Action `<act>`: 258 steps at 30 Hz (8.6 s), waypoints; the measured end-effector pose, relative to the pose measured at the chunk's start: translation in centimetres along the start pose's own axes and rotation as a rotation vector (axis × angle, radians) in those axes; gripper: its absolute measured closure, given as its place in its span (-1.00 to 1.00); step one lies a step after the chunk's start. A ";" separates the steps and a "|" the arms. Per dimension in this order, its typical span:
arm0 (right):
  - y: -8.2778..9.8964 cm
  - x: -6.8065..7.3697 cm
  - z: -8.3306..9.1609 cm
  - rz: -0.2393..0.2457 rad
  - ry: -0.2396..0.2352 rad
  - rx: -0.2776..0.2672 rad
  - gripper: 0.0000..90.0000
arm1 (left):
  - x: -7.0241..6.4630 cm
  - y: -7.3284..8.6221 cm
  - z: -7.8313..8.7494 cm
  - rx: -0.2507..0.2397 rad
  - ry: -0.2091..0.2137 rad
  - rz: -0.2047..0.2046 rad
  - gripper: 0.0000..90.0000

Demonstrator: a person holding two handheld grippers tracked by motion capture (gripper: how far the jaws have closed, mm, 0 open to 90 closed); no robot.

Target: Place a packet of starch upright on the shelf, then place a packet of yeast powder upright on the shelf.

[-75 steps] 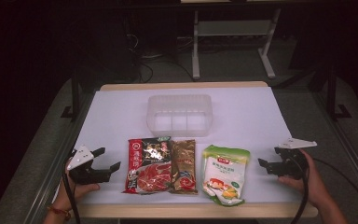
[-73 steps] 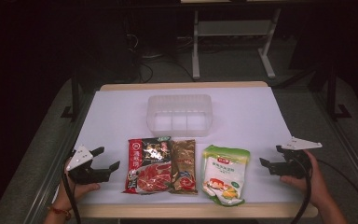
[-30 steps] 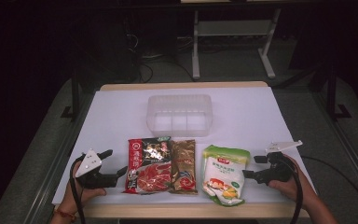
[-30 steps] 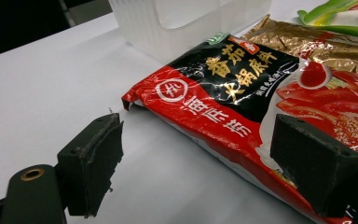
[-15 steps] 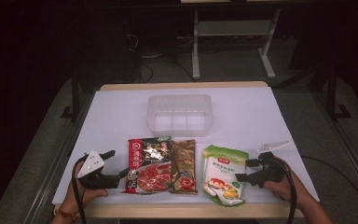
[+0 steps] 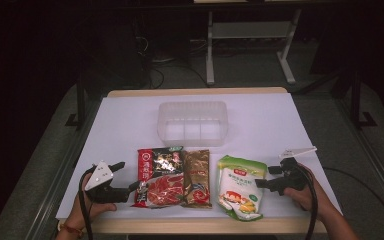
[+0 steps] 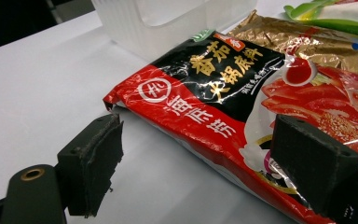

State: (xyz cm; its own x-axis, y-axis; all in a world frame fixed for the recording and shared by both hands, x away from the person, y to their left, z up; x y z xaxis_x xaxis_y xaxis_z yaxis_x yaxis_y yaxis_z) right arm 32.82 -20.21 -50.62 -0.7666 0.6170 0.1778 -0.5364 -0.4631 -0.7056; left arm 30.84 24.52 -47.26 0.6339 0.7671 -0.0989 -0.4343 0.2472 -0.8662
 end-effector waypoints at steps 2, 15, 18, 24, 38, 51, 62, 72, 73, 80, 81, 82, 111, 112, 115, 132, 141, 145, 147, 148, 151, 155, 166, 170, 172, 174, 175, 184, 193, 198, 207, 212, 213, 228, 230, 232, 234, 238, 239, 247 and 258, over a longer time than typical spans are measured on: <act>-0.4 0.1 -0.5 -0.007 -0.005 -0.006 -0.92 | -0.1 0.0 -0.1 0.007 0.005 -0.001 -0.63; 0.5 3.1 0.5 -0.079 -0.088 0.107 -0.70 | -3.6 -1.3 -0.5 0.023 0.138 0.021 -0.63; 0.6 3.9 0.6 -0.085 -0.117 0.139 -0.70 | -5.6 -1.7 -1.5 0.069 0.187 0.004 -0.63; 0.3 4.7 0.1 -0.091 -0.166 0.104 -0.78 | -10.4 -2.7 -4.9 0.170 0.356 -0.011 -0.53; -2.1 5.6 -2.3 -0.081 -0.260 -0.080 -0.15 | -9.7 -4.3 -2.7 0.133 0.277 -0.093 -0.53; -2.4 5.1 -2.1 0.013 -0.193 -0.122 0.90 | -1.5 -1.8 0.5 0.035 0.025 0.003 -0.52; -4.2 6.7 0.1 0.162 -0.130 -0.183 0.97 | 1.3 -0.4 0.9 -0.019 -0.051 0.052 -0.54; -5.9 8.4 2.9 0.257 -0.102 -0.254 0.98 | 1.4 -0.1 1.1 -0.026 -0.048 0.066 -0.54; -6.2 8.4 3.5 0.272 -0.082 -0.264 0.98 | 1.3 0.0 1.0 -0.024 -0.042 0.068 -0.54; -6.6 7.9 4.5 0.283 -0.014 -0.272 0.99 | 1.0 0.0 0.8 -0.014 -0.034 0.058 -0.54; -6.7 7.8 4.5 0.287 0.011 -0.263 0.99 | 0.9 0.0 0.8 -0.014 -0.034 0.056 -0.54; -6.8 7.8 4.6 0.293 0.018 -0.264 0.99 | 0.9 0.0 0.8 -0.014 -0.034 0.056 -0.54; -13.3 6.2 5.1 0.345 0.196 -0.328 0.99 | 0.8 -0.2 0.7 -0.023 -0.004 0.089 -0.54; -13.9 6.0 5.1 0.353 0.206 -0.339 0.99 | 0.8 -0.1 0.7 -0.022 -0.003 0.087 -0.53; -15.8 5.7 5.0 0.345 0.227 -0.370 0.99 | 0.8 -0.1 0.6 -0.021 0.005 0.091 -0.53; -24.5 2.6 -0.8 0.278 0.307 -0.398 0.99 | 0.5 -0.1 0.2 -0.015 0.031 0.086 -0.54; -27.6 0.2 -4.2 0.241 0.388 -0.376 0.99 | 0.3 -0.1 -0.1 -0.010 0.047 0.087 -0.56; -28.2 -0.5 -4.9 0.220 0.407 -0.367 0.99 | 0.0 0.0 -0.1 -0.005 0.068 0.076 -0.56; -28.4 -0.8 -5.3 0.213 0.424 -0.363 0.99 | -0.1 0.1 -0.2 -0.004 0.070 0.075 -0.56; -28.5 -1.3 -5.6 0.215 0.448 -0.359 0.99 | 0.0 0.1 -0.2 -0.002 0.071 0.074 -0.56; -28.4 -2.1 -6.1 0.192 0.462 -0.347 0.99 | -0.1 0.0 -0.2 -0.005 0.074 0.076 -0.56; -28.2 -3.2 -6.4 0.155 0.473 -0.362 0.99 | -0.2 0.0 -0.3 -0.005 0.077 0.078 -0.56; -28.1 -2.6 -7.6 0.142 0.446 -0.383 0.98 | -0.3 0.2 -0.4 0.004 0.078 0.070 -0.56; -27.5 -1.7 -8.0 0.150 0.430 -0.386 0.98 | -0.3 0.1 -0.3 0.001 0.078 0.072 -0.56; -27.2 -1.4 -8.0 0.165 0.430 -0.385 0.97 | -0.4 0.0 -0.3 0.003 0.078 0.067 -0.56; -26.9 -1.2 -7.9 0.169 0.423 -0.390 0.97 | -0.5 0.1 -0.4 0.006 0.080 0.062 -0.56; -26.7 -1.1 -7.9 0.168 0.417 -0.386 0.97 | -0.5 0.1 -0.4 0.008 0.080 0.062 -0.56; -25.2 -0.1 -8.1 0.241 0.379 -0.279 0.89 | -0.3 -0.1 -0.2 0.001 0.073 0.067 -0.56; -24.1 0.0 -8.3 0.281 0.297 -0.147 0.75 | -0.5 0.1 -0.3 0.012 0.073 0.061 -0.56; -23.9 -0.3 -8.8 0.313 0.272 -0.061 0.69 | -0.5 0.1 -0.4 0.016 0.074 0.061 -0.55; -22.9 -0.5 -9.2 0.329 0.306 -0.072 0.97 | -0.4 0.1 -0.3 0.010 0.074 0.066 -0.55; -22.0 -0.5 -9.4 0.317 0.308 -0.096 0.98 | -0.4 0.0 -0.2 0.007 0.073 0.065 -0.55; -21.9 -0.6 -9.5 0.313 0.307 -0.103 0.98 | -0.4 0.0 -0.2 0.008 0.069 0.063 -0.55; -20.3 -0.8 -9.6 0.309 0.319 -0.141 0.97 | -0.3 0.1 -0.1 0.004 0.064 0.071 -0.55; -20.1 -0.8 -9.5 0.310 0.324 -0.141 0.97 | -0.2 0.1 0.0 0.000 0.063 0.079 -0.55; -20.0 -0.8 -9.4 0.311 0.321 -0.143 0.97 | -0.2 0.0 0.0 -0.004 0.064 0.082 -0.55; -20.0 -0.9 -9.4 0.303 0.320 -0.148 0.97 | -0.2 0.0 0.0 -0.002 0.063 0.081 -0.55; -20.1 -0.9 -9.3 0.310 0.326 -0.154 0.93 | -0.3 0.0 -0.1 0.001 0.067 0.078 -0.55; -20.1 -0.9 -9.1 0.299 0.327 -0.168 0.87 | -0.3 0.0 -0.1 0.002 0.069 0.079 -0.55; -20.2 -0.7 -7.8 0.328 0.331 -0.175 0.73 | -0.6 -0.1 -0.4 0.011 0.074 0.073 -0.55; -19.4 0.7 -4.2 0.352 0.308 -0.248 0.43 | -1.1 -0.3 -0.6 0.016 0.091 0.064 -0.55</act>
State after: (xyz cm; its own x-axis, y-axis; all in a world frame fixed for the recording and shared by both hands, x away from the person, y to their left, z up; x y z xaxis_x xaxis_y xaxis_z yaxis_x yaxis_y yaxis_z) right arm 44.21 -8.15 -39.68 -0.7263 0.6267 -0.2825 -0.1367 -0.5345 -0.8341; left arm 30.68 23.27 -47.16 0.6598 0.7247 -0.1987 -0.4854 0.2092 -0.8489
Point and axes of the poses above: each handheld gripper's, and its own axes: z roughly backward along the jaws, y roughly out of its underside, x roughly to its left, the point moved 8 cm from there along -z, roughly forward along the jaws, and after that the axes turned 13 degrees about z, right-handed, at the moved point
